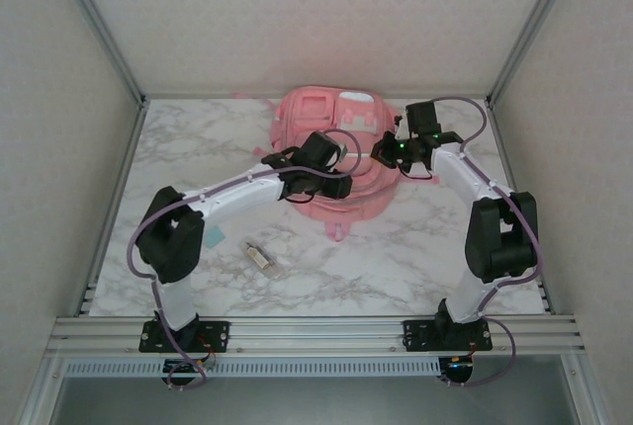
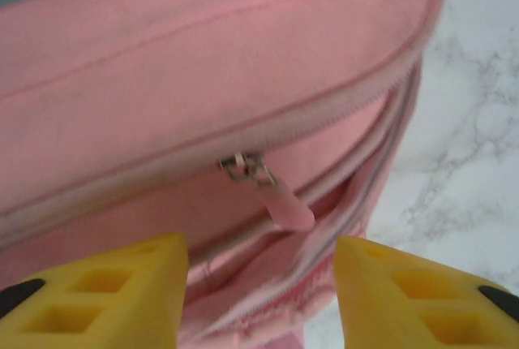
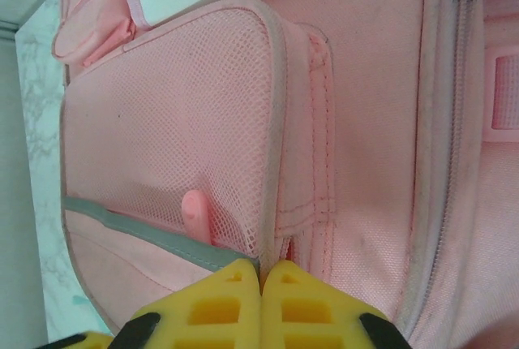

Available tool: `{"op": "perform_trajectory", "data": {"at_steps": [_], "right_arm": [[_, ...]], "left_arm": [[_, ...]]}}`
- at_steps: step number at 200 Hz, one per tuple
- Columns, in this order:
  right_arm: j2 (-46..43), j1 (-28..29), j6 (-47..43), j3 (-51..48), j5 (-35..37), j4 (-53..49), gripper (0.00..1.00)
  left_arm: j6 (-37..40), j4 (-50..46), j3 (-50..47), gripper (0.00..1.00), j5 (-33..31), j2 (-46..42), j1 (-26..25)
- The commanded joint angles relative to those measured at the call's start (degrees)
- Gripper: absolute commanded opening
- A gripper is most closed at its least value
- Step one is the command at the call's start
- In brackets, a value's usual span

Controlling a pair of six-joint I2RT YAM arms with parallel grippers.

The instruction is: Pack the student bag

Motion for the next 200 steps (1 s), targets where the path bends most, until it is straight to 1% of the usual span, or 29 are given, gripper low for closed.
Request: {"op": "perform_trajectory", "data": {"at_steps": [1, 32, 45, 49, 59, 69, 95, 114, 129, 142, 171, 184, 200], "right_arm": [[-2.7, 0.4, 1.7, -0.4, -2.1, 1.7, 0.00], [-3.3, 0.3, 2.0, -0.7, -2.4, 2.2, 0.00], [-3.5, 0.3, 2.0, -0.9, -2.5, 2.4, 0.00], [-3.5, 0.4, 1.9, -1.0, -2.4, 2.4, 0.00], [-3.6, 0.4, 1.5, -1.1, -1.8, 2.0, 0.00], [-3.6, 0.3, 0.8, -1.0, -1.2, 1.7, 0.00], [-3.0, 0.2, -1.9, -0.2, 0.3, 0.0, 0.00], [-2.5, -0.2, -4.7, 0.9, 1.6, -1.7, 0.00], [-2.2, -0.6, -6.5, 1.6, 2.6, -2.9, 0.00], [-2.1, -1.1, -7.9, 2.1, 3.1, -3.7, 0.00], [-1.8, -1.9, -10.4, 3.2, 4.1, -5.1, 0.00], [-1.4, -2.4, -11.2, 3.8, 4.0, -5.6, 0.00], [-0.6, -2.9, -12.2, 4.7, 3.9, -6.4, 0.00]], "left_arm": [[-3.3, -2.3, 3.9, 0.54, -4.7, 3.8, -1.4], [-5.4, -4.8, 6.8, 0.55, -9.5, 7.6, -2.0], [-5.8, -5.7, 7.6, 0.53, -11.8, 8.7, -2.1], [-5.8, -6.1, 7.9, 0.50, -12.4, 9.1, -2.0], [-5.6, -7.2, 8.6, 0.37, -13.7, 9.7, -2.1], [-5.2, -8.2, 8.8, 0.26, -14.9, 9.8, -2.1], [-2.4, -9.5, 7.3, 0.00, -16.3, 7.5, -1.7], [1.6, -10.1, 4.9, 0.00, -13.2, 5.0, -0.3], [6.0, -10.7, 2.3, 0.00, -8.7, 3.0, 1.9], [9.8, -13.0, 0.8, 0.00, -8.1, 1.7, 3.8], [15.2, -17.3, -2.1, 0.00, -9.8, -0.7, 7.8], [16.3, -18.1, -3.3, 0.00, -12.0, -1.8, 9.6], [17.3, -17.4, -4.6, 0.00, -16.6, -2.7, 11.6]]}}
